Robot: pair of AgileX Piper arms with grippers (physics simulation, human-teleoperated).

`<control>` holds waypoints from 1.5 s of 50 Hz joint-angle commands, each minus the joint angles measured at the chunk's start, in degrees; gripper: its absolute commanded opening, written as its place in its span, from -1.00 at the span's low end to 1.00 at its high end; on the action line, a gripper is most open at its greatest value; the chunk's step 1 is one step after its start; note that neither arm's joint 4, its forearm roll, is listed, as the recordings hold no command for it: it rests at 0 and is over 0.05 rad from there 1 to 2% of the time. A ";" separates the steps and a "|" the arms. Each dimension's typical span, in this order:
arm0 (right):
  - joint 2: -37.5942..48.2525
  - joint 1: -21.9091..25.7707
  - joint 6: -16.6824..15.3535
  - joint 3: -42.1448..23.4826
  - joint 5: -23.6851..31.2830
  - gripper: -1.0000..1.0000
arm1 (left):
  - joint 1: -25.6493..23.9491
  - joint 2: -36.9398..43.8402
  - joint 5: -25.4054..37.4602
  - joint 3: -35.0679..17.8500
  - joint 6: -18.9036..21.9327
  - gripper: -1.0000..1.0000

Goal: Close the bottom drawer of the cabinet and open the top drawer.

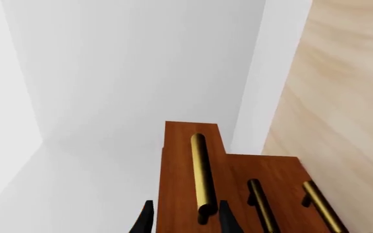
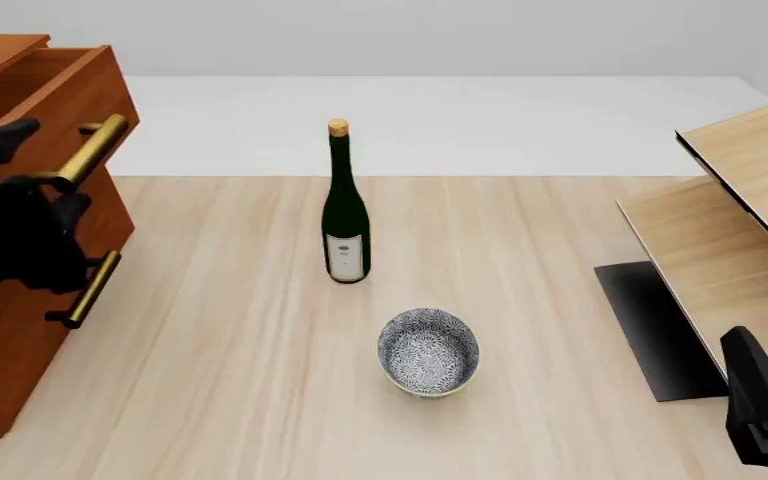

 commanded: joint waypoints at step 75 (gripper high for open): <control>-0.08 -0.91 3.82 -0.35 -0.16 1.00 | -5.63 -6.68 27.63 -22.81 -23.35 1.00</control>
